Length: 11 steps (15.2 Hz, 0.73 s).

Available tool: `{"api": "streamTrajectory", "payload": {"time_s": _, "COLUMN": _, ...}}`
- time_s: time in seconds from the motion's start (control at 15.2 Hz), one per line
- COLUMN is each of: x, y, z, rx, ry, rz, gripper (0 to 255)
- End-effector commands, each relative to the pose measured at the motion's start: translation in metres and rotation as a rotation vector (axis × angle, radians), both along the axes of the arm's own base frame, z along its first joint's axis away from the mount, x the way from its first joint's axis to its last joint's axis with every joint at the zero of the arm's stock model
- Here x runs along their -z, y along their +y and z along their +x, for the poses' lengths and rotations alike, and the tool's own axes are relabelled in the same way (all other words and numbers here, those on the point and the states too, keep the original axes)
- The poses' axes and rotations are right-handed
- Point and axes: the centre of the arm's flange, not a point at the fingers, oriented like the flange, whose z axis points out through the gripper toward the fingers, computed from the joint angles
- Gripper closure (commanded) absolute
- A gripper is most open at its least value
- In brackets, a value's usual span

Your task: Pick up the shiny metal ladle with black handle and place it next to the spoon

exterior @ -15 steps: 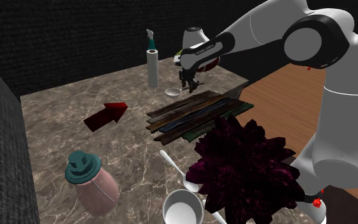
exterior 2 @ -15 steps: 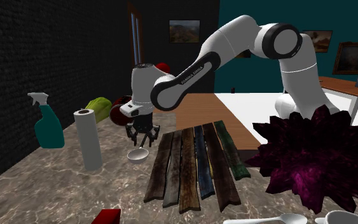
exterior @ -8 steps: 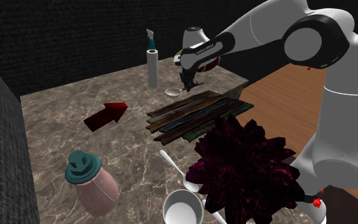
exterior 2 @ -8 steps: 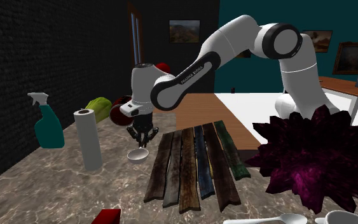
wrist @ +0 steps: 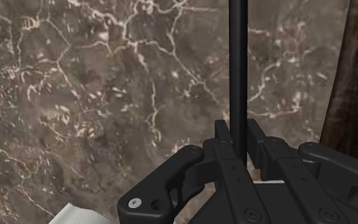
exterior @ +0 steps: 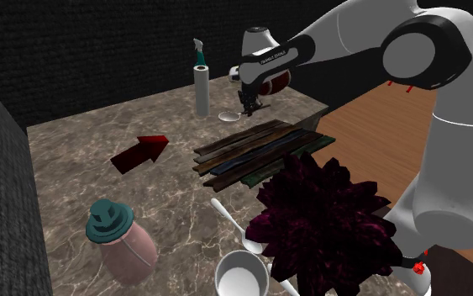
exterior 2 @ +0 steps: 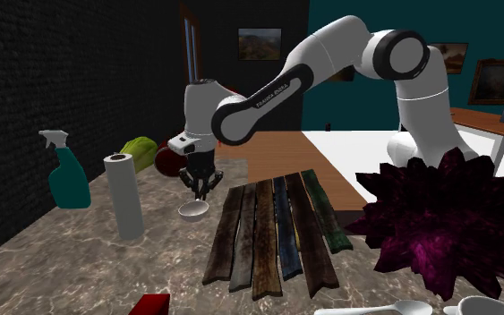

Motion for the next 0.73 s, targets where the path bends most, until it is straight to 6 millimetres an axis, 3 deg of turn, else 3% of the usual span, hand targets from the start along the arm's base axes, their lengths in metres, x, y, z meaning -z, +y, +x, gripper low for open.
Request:
{"api": "streamTrajectory", "payload": {"time_s": 0.0, "x": -0.01, "y": 0.001, "z": 0.0, "rx": 0.0, "ry": 0.0, "rz": 0.0, "gripper": 255}}
{"api": "streamTrajectory", "payload": {"time_s": 0.66, "x": -0.063, "y": 0.001, "z": 0.0, "rx": 0.0, "ry": 0.0, "rz": 0.0, "gripper": 255}}
